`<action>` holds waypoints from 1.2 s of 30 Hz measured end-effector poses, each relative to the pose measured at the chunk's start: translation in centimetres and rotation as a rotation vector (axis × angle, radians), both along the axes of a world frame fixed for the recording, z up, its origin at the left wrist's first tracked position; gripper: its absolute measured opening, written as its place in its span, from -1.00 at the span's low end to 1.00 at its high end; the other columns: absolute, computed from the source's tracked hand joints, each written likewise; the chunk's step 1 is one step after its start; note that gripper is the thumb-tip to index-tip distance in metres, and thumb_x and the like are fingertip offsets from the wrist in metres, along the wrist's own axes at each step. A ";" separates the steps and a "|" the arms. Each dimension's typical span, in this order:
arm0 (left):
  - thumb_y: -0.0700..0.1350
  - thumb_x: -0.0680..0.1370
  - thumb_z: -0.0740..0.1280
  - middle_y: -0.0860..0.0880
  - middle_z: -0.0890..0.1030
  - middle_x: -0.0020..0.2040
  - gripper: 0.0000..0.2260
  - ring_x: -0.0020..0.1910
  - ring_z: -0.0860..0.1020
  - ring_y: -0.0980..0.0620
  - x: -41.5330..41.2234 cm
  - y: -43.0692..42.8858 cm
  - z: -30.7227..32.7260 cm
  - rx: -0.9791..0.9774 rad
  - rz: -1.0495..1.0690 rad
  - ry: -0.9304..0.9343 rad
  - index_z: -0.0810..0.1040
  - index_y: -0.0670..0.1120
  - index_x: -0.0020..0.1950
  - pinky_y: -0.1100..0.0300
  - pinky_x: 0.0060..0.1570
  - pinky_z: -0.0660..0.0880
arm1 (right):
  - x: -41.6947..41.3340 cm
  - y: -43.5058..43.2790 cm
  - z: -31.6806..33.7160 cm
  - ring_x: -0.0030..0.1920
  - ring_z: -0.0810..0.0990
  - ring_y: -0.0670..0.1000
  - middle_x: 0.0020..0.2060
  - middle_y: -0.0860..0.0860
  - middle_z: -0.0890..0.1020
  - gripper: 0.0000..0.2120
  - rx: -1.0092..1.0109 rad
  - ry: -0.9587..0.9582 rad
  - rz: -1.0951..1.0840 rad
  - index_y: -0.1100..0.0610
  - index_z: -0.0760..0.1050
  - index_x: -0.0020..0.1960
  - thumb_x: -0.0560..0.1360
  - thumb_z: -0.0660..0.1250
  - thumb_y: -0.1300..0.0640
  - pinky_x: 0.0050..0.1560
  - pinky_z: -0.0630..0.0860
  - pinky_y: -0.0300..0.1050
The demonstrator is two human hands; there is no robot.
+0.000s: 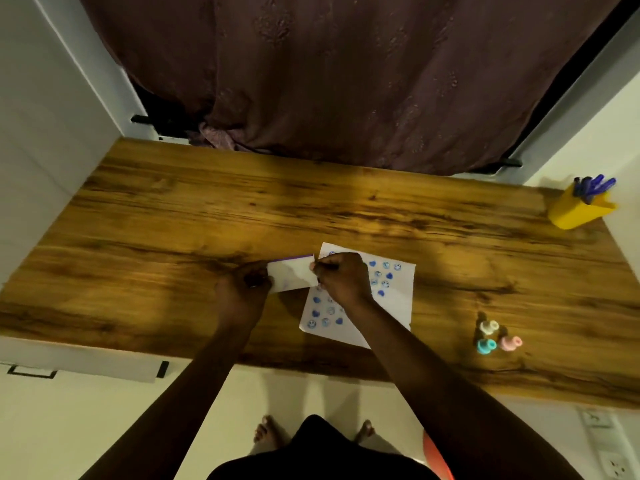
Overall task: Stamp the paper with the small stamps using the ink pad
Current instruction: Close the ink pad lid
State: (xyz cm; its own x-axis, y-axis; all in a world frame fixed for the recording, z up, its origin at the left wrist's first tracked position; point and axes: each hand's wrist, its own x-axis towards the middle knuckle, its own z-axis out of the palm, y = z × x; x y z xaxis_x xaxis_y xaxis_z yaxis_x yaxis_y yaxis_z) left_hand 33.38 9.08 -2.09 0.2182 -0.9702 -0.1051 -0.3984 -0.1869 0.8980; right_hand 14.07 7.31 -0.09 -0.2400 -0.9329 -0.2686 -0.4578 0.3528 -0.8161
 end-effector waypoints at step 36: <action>-0.21 0.47 0.55 -0.08 0.77 0.00 -0.82 -0.05 0.66 0.06 -32.9 -1.1 -2.7 0.010 -0.351 -0.119 0.75 -0.10 0.07 0.08 0.17 0.57 | -33.1 5.4 -1.5 -0.53 0.63 -0.12 -0.43 0.04 0.69 -0.81 0.185 -0.012 -0.328 0.30 0.73 -0.12 0.42 0.60 0.15 -0.34 0.69 -0.12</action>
State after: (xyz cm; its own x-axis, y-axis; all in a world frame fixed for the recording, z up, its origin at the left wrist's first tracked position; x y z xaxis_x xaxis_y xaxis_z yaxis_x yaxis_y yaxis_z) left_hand 0.46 8.03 -4.79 -0.1161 -0.9872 -0.1090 -0.5409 -0.0292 0.8405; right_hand -19.07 12.70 -1.55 -0.5136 -0.7427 -0.4297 -0.2868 0.6206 -0.7298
